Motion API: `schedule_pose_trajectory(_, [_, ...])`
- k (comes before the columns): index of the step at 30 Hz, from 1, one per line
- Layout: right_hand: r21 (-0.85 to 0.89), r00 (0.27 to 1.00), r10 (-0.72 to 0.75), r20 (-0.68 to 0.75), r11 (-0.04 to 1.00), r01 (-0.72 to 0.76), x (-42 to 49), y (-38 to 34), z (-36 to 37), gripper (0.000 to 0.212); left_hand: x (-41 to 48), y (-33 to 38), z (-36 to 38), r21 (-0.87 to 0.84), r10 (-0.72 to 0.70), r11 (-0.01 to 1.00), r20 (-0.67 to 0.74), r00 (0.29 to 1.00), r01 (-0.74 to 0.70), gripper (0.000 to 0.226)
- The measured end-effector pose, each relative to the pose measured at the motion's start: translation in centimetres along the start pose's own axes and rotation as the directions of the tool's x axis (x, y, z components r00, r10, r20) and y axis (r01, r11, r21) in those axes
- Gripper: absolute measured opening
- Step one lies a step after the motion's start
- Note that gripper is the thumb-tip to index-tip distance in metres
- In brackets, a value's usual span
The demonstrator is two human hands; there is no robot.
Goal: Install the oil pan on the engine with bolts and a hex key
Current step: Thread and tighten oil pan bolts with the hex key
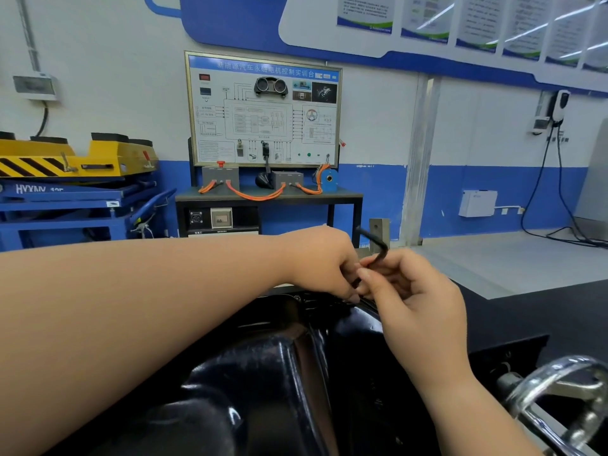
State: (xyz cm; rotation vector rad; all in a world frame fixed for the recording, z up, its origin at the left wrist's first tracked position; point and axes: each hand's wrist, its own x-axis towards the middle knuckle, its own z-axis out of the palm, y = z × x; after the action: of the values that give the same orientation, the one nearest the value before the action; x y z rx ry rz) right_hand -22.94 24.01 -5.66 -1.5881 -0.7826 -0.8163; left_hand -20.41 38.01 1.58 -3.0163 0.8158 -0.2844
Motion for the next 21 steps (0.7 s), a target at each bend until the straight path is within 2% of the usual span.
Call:
schedule_pose_trajectory(4, [-0.032,0.999,0.046,-0.03,0.998,-0.047,-0.02,0.78,0.21,0.02,0.0,0.02,0.02,-0.032,0.008,0.999,0.007,1.0,-0.008,0.033])
schedule_pose_trajectory(8, [-0.083,0.997,0.039,-0.072,0.996,-0.045,0.12,0.57,0.47,0.031,-0.01,0.08,-0.04,-0.033,0.013,0.999,0.023,1.0,-0.013,0.039])
schedule_pose_trajectory(12, [-0.071,1.0,0.022,-0.021,0.997,-0.023,0.11,0.3,0.3,0.026,0.01,0.16,-0.11,-0.031,0.01,0.999,0.051,0.999,-0.008,0.042])
schedule_pose_trajectory(15, [-0.068,0.999,-0.016,0.03,0.998,0.018,0.09,0.1,0.06,0.013,0.15,0.03,-0.02,-0.04,0.0,0.999,0.03,1.0,0.001,0.05])
schedule_pose_trajectory(18, [-0.152,0.995,-0.073,0.073,0.985,0.083,0.03,-0.05,-0.09,0.021,0.36,-0.23,0.19,-0.065,-0.023,0.998,0.024,0.999,0.025,0.052])
schedule_pose_trajectory(21, [-0.162,0.996,-0.086,0.029,0.983,0.09,-0.01,0.01,-0.18,0.024,0.36,-0.36,0.3,-0.084,-0.024,0.996,0.025,0.999,0.026,0.047])
